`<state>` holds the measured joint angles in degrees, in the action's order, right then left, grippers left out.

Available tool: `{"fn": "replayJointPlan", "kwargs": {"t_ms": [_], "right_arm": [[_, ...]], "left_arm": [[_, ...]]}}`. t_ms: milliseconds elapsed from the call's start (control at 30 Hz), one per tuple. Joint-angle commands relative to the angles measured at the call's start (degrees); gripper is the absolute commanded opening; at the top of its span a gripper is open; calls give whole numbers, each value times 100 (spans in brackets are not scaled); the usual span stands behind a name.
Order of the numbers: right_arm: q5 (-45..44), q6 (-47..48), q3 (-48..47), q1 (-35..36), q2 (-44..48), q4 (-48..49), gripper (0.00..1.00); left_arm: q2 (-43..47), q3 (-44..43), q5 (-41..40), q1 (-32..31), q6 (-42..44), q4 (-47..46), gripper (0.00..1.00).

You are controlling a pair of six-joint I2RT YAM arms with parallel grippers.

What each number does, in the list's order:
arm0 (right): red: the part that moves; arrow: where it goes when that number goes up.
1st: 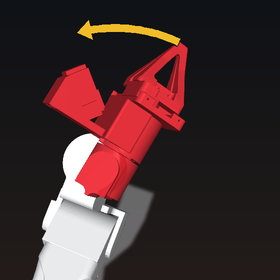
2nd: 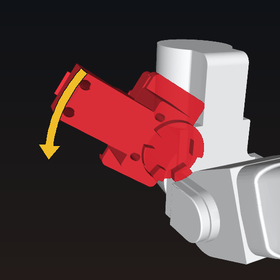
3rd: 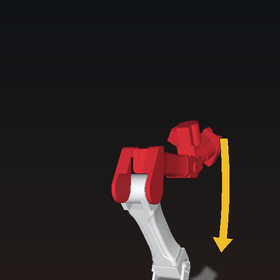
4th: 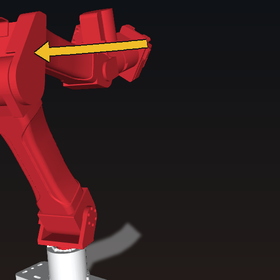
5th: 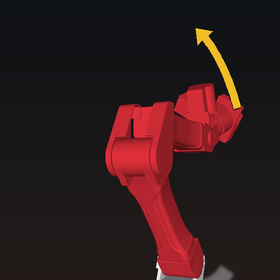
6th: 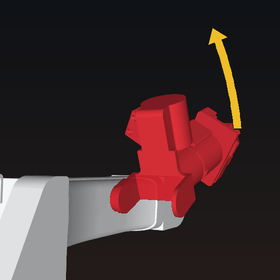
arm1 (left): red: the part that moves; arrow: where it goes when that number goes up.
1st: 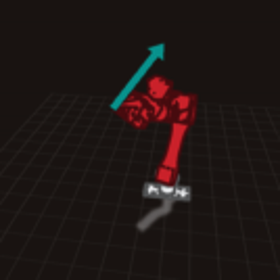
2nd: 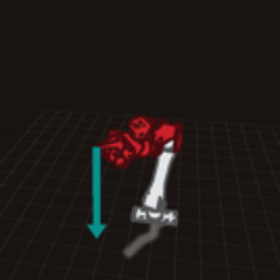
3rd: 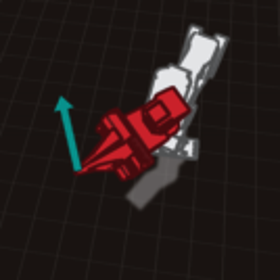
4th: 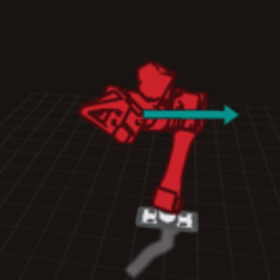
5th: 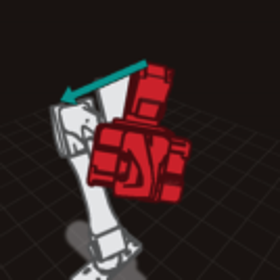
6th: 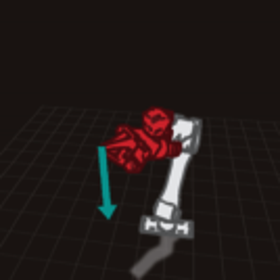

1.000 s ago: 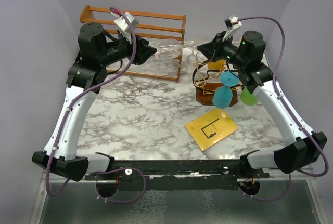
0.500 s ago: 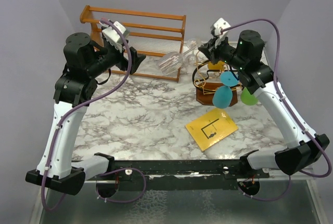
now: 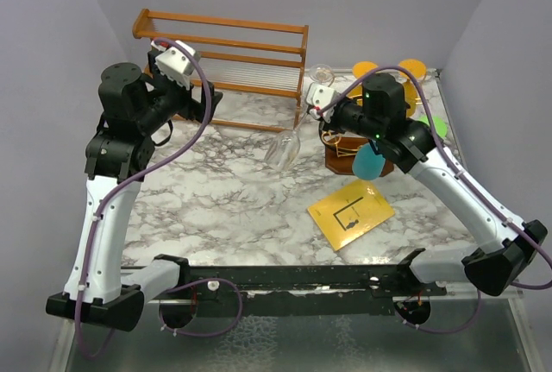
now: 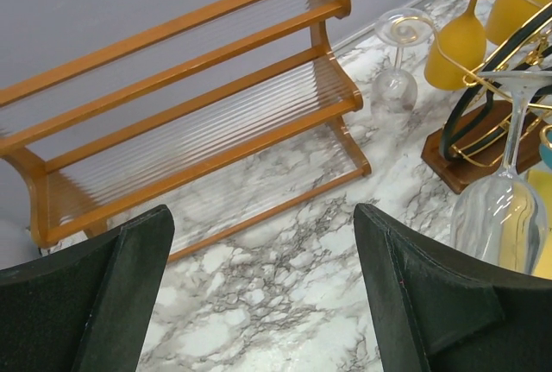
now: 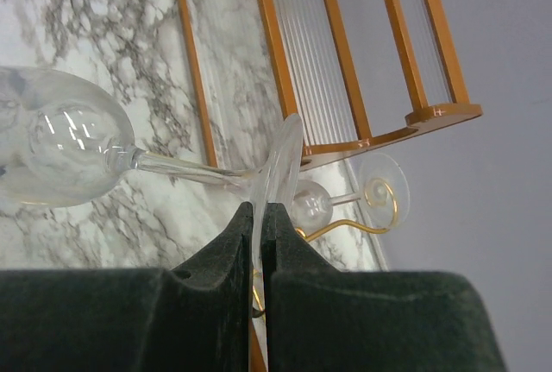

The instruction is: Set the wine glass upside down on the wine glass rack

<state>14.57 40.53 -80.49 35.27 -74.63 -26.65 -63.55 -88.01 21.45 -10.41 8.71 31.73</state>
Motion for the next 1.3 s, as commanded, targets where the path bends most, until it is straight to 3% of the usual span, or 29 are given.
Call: {"fn": "replayJointPlan", "kwargs": {"t_ms": [0, 200, 567, 1267], "right_arm": [[-552, 747, 117, 232, 157, 56, 1], [-1315, 1174, 232, 627, -26, 224, 1], [-2475, 1546, 485, 736, -147, 536, 1], [-2893, 2091, 957, 736, 336, 746, 1]], "left_arm": [[230, 197, -103, 146, -40, -218, 88], [268, 324, 28, 271, -121, -294, 88], [203, 360, 201, 313, -153, -344, 88], [83, 302, 425, 394, -224, -418, 88]]}}
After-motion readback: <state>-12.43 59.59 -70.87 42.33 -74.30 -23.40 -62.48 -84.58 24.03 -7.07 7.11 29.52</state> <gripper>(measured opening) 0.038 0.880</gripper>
